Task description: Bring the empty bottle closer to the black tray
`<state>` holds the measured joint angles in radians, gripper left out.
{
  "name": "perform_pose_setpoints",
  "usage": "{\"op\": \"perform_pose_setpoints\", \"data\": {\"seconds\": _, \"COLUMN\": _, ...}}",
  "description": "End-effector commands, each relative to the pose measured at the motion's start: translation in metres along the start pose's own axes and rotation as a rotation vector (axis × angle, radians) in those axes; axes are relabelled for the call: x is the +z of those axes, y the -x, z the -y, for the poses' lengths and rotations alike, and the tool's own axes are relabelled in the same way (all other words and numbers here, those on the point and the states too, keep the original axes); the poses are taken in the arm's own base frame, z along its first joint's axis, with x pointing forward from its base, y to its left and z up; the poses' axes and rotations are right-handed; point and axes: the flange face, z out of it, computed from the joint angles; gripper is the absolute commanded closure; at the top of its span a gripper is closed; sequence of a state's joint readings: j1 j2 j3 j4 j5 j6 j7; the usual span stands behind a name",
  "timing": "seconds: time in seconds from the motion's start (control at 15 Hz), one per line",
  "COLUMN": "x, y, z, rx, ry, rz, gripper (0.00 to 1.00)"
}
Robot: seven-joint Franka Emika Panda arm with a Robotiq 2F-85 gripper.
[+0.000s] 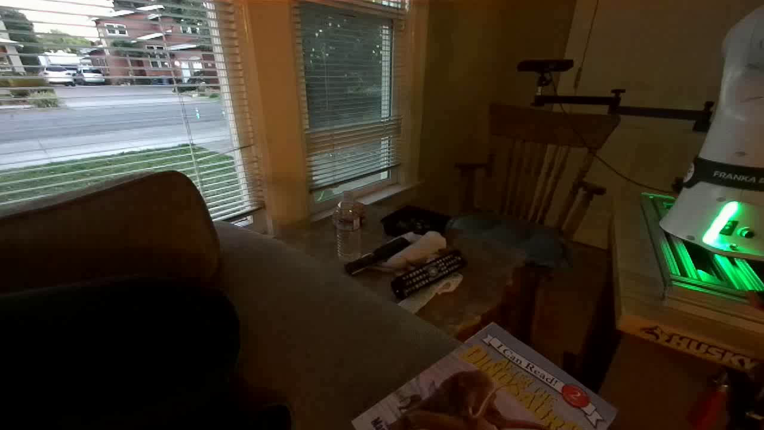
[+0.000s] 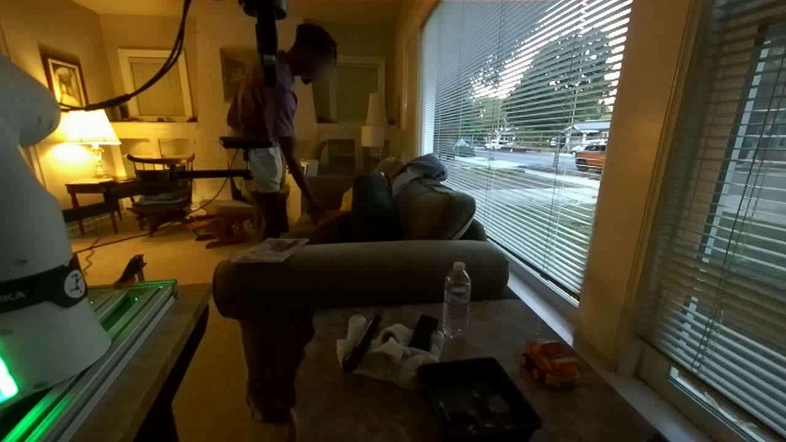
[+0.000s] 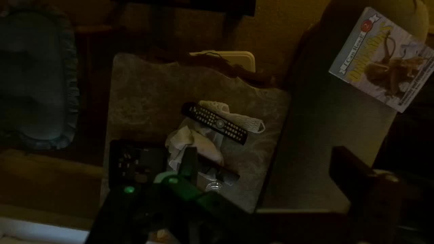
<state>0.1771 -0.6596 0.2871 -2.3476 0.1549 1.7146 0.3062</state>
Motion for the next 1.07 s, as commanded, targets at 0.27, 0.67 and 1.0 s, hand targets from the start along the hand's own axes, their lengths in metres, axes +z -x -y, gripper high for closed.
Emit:
{"op": "perform_pose_setpoints", "data": {"seconds": 0.27, "x": -0.001, "y": 0.000, "z": 0.000, "rx": -0.001, "ry": 0.000, "rz": 0.000, "gripper": 0.00}}
{"op": "perform_pose_setpoints", "data": {"seconds": 0.67, "x": -0.001, "y": 0.000, "z": 0.000, "rx": -0.001, "ry": 0.000, "rz": 0.000, "gripper": 0.00}}
{"op": "perform_pose_setpoints", "data": {"seconds": 1.0, "x": 0.039, "y": -0.074, "z": -0.014, "rx": 0.132, "ry": -0.032, "rz": -0.032, "gripper": 0.00}}
